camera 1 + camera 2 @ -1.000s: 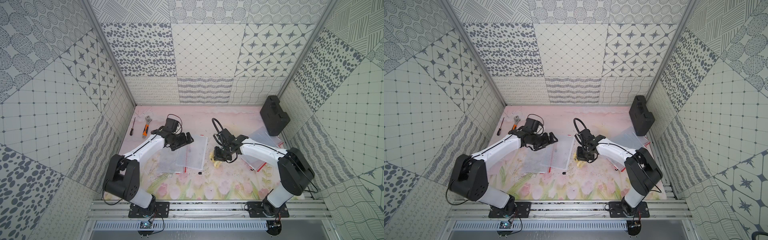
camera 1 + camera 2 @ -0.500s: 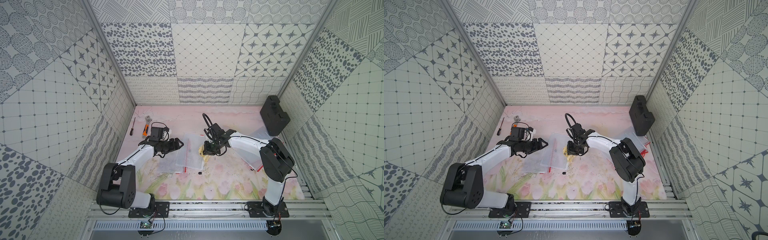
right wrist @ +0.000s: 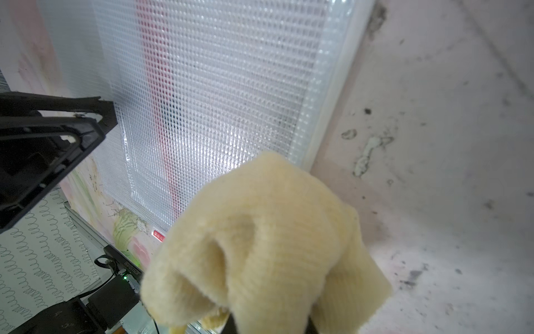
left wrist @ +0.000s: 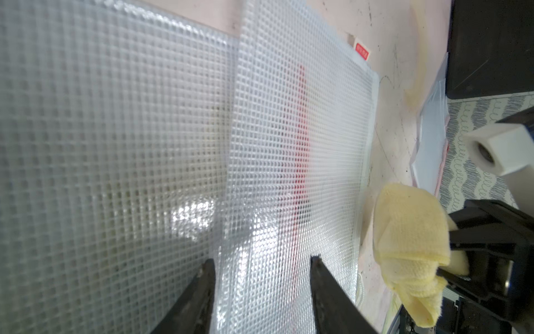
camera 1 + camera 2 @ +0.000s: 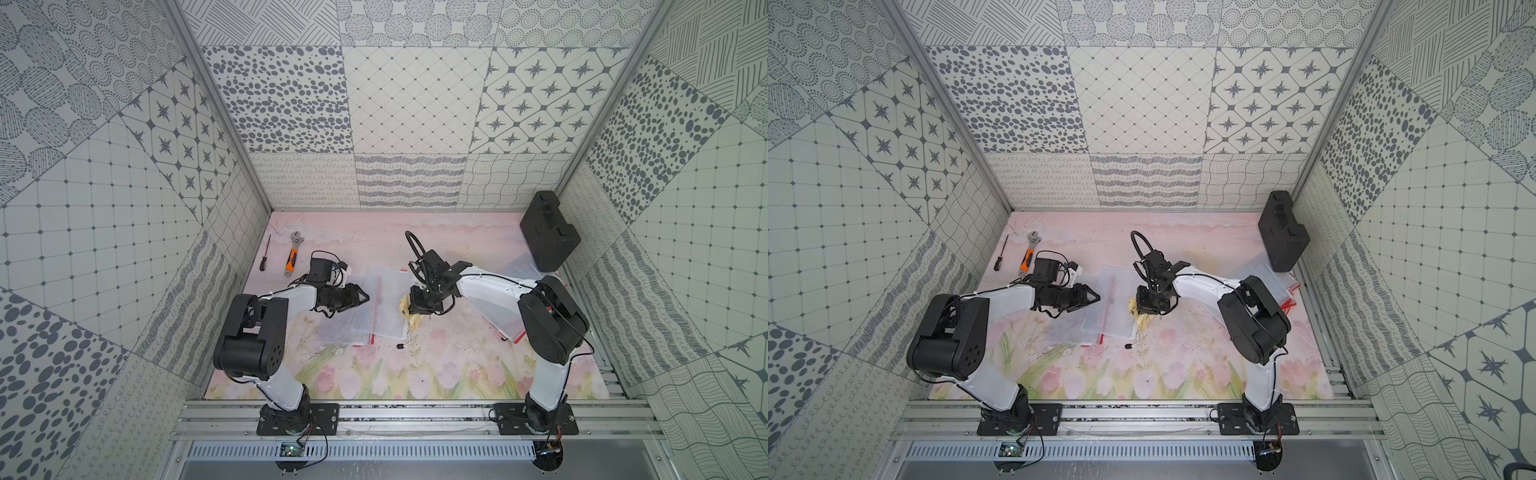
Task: Wipe the document bag
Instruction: Adjust the document bag at the center of the board.
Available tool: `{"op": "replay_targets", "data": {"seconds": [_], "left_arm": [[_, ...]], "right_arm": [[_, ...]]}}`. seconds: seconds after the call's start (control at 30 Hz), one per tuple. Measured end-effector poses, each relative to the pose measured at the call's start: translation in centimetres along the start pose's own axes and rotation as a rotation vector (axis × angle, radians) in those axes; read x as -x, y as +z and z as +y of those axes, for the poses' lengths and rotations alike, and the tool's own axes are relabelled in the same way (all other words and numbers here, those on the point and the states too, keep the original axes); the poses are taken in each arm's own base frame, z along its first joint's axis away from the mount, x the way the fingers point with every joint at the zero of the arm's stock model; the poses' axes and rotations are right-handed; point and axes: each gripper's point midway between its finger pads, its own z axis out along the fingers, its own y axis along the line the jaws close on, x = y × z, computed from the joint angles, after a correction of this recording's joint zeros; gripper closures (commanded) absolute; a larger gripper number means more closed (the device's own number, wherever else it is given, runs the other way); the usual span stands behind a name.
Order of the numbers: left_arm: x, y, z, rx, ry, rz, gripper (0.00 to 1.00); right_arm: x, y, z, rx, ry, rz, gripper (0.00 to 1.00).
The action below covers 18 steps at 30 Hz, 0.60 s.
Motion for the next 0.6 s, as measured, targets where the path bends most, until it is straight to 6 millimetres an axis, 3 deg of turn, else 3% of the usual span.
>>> {"op": "replay_targets", "data": {"seconds": [0.2, 0.3, 0.37, 0.43, 0.6], "left_arm": [[-0.4, 0.1, -0.4, -0.033, 0.002, 0.013, 0.70], [-0.5, 0.1, -0.6, -0.045, 0.001, 0.016, 0.72], [-0.6, 0.1, -0.9, -0.060, 0.001, 0.020, 0.70], [-0.6, 0.0, -1.1, -0.070, 0.000, 0.024, 0.61], [-0.6, 0.4, -1.4, -0.070, 0.015, 0.041, 0.55]], "right_arm": [[-0.1, 0.0, -0.1, -0.002, 0.000, 0.001, 1.00], [-0.1, 0.1, -0.1, -0.003, 0.000, 0.001, 1.00], [-0.1, 0.1, -0.1, -0.003, -0.003, 0.001, 1.00], [-0.2, 0.1, -0.2, -0.006, -0.004, 0.003, 1.00], [-0.6, 0.4, -0.7, -0.015, 0.000, 0.014, 1.00]]}}
